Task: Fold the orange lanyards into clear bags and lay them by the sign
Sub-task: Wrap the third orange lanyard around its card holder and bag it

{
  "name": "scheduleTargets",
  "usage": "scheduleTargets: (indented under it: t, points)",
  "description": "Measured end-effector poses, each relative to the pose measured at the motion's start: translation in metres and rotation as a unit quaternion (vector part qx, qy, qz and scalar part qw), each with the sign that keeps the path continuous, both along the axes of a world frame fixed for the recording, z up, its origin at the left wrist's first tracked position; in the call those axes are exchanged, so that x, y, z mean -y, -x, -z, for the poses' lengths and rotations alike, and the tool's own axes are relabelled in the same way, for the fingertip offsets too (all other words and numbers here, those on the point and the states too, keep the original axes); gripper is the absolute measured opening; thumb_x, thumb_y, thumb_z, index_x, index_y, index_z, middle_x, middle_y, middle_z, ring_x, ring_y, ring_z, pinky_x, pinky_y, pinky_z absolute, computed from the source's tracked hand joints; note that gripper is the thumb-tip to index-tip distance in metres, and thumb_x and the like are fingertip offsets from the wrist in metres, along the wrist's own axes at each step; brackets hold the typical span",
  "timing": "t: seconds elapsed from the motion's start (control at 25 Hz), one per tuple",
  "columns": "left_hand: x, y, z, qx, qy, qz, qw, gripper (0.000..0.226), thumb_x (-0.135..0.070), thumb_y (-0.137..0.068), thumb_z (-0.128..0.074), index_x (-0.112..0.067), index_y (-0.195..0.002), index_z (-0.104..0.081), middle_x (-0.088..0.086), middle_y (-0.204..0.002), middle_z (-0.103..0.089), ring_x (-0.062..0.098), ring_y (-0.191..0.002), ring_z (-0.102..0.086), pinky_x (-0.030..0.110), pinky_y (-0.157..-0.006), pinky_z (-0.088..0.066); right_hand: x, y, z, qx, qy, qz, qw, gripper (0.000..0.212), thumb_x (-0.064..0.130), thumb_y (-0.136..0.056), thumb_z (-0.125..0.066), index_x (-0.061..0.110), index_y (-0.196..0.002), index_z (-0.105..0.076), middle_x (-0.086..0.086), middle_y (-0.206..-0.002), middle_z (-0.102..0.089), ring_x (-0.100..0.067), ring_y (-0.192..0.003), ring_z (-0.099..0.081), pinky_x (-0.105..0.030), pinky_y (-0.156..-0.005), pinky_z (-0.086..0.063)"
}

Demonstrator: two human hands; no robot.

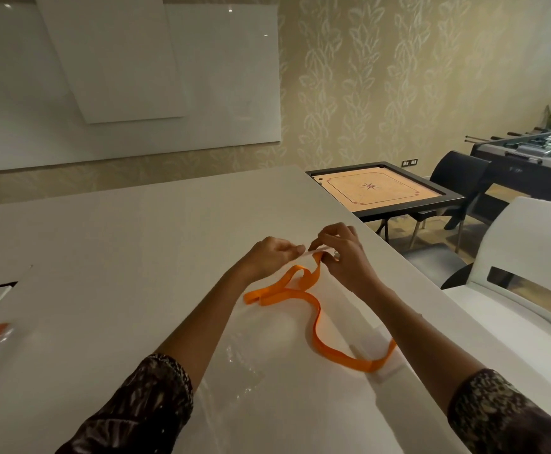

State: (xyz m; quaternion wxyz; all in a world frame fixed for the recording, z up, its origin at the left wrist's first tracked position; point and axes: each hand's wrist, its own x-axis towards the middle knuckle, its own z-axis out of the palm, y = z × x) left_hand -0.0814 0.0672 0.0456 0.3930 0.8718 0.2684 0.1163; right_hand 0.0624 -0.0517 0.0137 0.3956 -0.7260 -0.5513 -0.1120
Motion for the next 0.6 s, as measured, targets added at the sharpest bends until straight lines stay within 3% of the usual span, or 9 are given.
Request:
scheduleTargets:
  t: [0.12,0.2,0.32,0.44,0.6]
  points:
    - [-0.004,0.007,-0.007,-0.037,0.134,-0.019,0.990,0.058,-0.058,-0.090,-0.047,-0.012,-0.122,-0.060,0.005,-0.118,-0.064,0.021,-0.104,-0.062,0.035,-0.085,-0.049,-0.001,0.010,-0.008,0.002,-0.045,-0.011,0.999,0.020,0.003,-0.076,-0.075,0.017,-0.090,-0.076,-0.010,-0.125,-0.054,-0.026,-0.117,-0.042,-0.009,-0.083,-0.029]
    - [-0.006,0.013,-0.009,0.002,0.188,-0.046,0.981,0.047,-0.043,-0.089,-0.059,-0.009,-0.121,-0.058,0.006,-0.114,-0.065,0.018,-0.095,-0.064,0.031,-0.080,-0.053,0.000,0.017,-0.011,-0.009,-0.061,-0.023,0.998,0.022,0.000,-0.076,-0.074,0.016,-0.092,-0.076,-0.012,-0.129,-0.051,-0.029,-0.120,-0.040,-0.013,-0.086,-0.034]
    - [-0.008,0.024,-0.010,0.075,0.269,-0.089,0.956,0.038,-0.023,-0.089,-0.065,-0.006,-0.122,-0.057,0.004,-0.103,-0.068,0.017,-0.091,-0.065,0.028,-0.072,-0.055,0.001,0.023,-0.012,-0.030,-0.051,-0.029,0.998,0.040,-0.009,-0.079,-0.067,0.015,-0.111,-0.067,-0.012,-0.135,-0.046,-0.029,-0.122,-0.037,-0.028,-0.090,-0.045]
    - [-0.011,0.036,-0.012,0.094,0.283,-0.104,0.949,0.036,-0.020,-0.089,-0.065,-0.009,-0.122,-0.056,0.003,-0.102,-0.068,0.017,-0.090,-0.065,0.029,-0.071,-0.055,0.003,0.024,-0.014,-0.163,-0.039,-0.012,0.986,0.052,-0.014,-0.083,-0.055,0.018,-0.125,-0.055,-0.004,-0.136,-0.049,-0.024,-0.124,-0.039,-0.039,-0.097,-0.047]
    - [-0.008,0.050,-0.010,0.124,0.306,-0.109,0.938,0.035,-0.018,-0.087,-0.067,-0.010,-0.120,-0.057,0.008,-0.110,-0.067,0.021,-0.095,-0.066,0.029,-0.074,-0.055,0.005,0.030,-0.021,-0.358,-0.090,-0.095,0.924,0.041,0.000,-0.088,-0.048,0.019,-0.123,-0.059,0.006,-0.123,-0.061,-0.018,-0.118,-0.052,-0.032,-0.091,-0.047]
